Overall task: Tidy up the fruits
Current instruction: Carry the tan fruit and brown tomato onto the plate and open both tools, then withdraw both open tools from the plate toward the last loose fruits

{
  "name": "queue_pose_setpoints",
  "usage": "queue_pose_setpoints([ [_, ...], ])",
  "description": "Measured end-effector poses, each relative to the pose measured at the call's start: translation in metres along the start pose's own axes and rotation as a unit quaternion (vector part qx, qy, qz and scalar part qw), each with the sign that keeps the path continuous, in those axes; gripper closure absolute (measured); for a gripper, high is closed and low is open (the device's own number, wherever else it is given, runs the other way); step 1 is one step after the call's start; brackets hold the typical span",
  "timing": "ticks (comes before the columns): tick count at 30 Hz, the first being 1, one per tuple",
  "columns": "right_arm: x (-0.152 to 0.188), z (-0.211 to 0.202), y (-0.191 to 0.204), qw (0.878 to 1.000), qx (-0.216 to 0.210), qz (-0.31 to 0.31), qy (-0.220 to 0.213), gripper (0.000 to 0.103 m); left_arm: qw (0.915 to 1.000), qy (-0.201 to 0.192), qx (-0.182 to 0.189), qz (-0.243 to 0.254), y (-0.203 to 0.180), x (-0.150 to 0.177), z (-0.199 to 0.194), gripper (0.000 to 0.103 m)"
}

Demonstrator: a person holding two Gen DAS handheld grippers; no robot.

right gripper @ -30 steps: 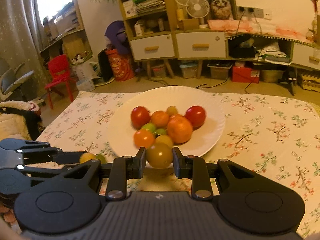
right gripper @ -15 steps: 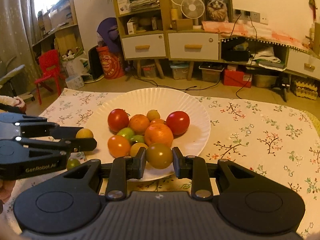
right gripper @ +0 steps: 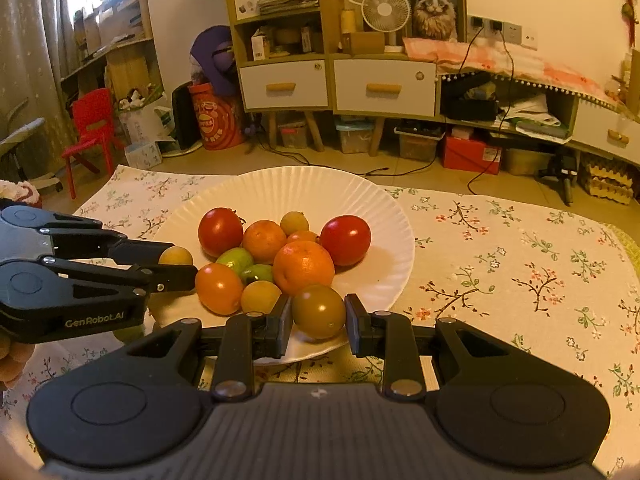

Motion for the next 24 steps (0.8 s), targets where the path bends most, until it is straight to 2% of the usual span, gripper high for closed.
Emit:
queue_pose_setpoints([
  [5,-0.001,-0.001,0.000,1.000,-0.001,0.002,-0.001,0.076,1.0000,-0.005,-0.004,0.000,0.000,-0.001,-0.003,0.082],
  [9,-0.002,-0.002,0.000,1.000,-0.001,0.006,-0.003,0.066,0.9999,-0.010,-0.008,-0.002,0.003,-0.002,-0.006,0.072],
  [17,-0.003,-0.012,0.005,1.000,-0.005,0.010,-0.011,0.047,0.9997,-0.022,-0.012,-0.001,0.009,-0.001,-0.020,0.044],
  [19,-0.002,-0.015,0.008,1.000,-0.009,0.011,-0.013,0.037,0.9997,-0.023,-0.011,0.002,0.012,0.001,-0.024,0.039],
  [24,0.002,-0.020,0.019,1.000,-0.018,0.005,-0.013,0.030,0.9995,-0.024,-0.015,0.014,0.021,0.010,-0.033,0.025],
])
Point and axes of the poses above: each gripper's, at about its wrist camera, not at the fingertips, and z roughly the way its jaws point, y to its left, x to its underside, the point moved 1 cm from there along z, roughly the way its jaws point, and after that the axes turned 9 degrees about -y, right-handed, at the moved point
